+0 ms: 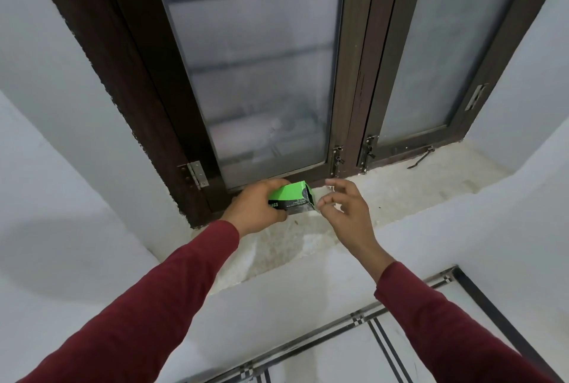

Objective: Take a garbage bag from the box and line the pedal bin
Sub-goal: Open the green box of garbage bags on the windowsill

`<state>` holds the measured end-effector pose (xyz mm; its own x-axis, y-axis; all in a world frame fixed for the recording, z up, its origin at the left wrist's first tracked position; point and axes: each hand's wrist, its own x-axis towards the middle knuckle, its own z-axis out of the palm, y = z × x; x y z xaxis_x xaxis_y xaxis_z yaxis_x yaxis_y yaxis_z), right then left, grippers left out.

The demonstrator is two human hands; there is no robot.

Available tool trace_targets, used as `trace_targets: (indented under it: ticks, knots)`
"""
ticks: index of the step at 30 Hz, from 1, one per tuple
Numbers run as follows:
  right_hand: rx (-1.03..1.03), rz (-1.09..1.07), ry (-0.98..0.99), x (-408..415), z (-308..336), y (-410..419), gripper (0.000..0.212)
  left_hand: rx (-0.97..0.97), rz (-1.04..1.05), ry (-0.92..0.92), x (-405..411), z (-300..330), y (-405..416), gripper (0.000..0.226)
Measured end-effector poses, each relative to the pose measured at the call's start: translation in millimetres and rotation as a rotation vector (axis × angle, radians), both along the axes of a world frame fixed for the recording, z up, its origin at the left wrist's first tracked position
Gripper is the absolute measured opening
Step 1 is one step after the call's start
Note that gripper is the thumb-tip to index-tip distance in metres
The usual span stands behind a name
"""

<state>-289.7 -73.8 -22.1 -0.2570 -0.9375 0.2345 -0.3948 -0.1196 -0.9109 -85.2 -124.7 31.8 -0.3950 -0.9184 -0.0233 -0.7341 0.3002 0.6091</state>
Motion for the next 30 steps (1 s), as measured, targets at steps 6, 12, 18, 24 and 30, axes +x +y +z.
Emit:
trace_targets:
  ticks: [6, 12, 18, 24, 30]
  knots:
    - [-0.078, -0.04, 0.123, 11, 1, 4, 0.027, 0.042, 0.059, 0.038, -2, -1, -3, 0.071]
    - [0.013, 0.042, -0.137, 12, 0, 0, 0.022, 0.009, 0.039, -0.002, -1, 1, -6, 0.068]
    - [0.12, 0.004, -0.375, 14, 0, -2, 0.032, -0.128, -0.039, -0.156, -3, 13, -9, 0.066]
    - [0.371, 0.0, -1.046, 25, 9, -9, 0.018, -0.479, -0.2, -0.588, -23, 55, -6, 0.059]
    - [0.415, 0.075, -1.425, 26, 5, -11, 0.03, -0.682, -0.278, -0.762, -37, 80, -9, 0.033]
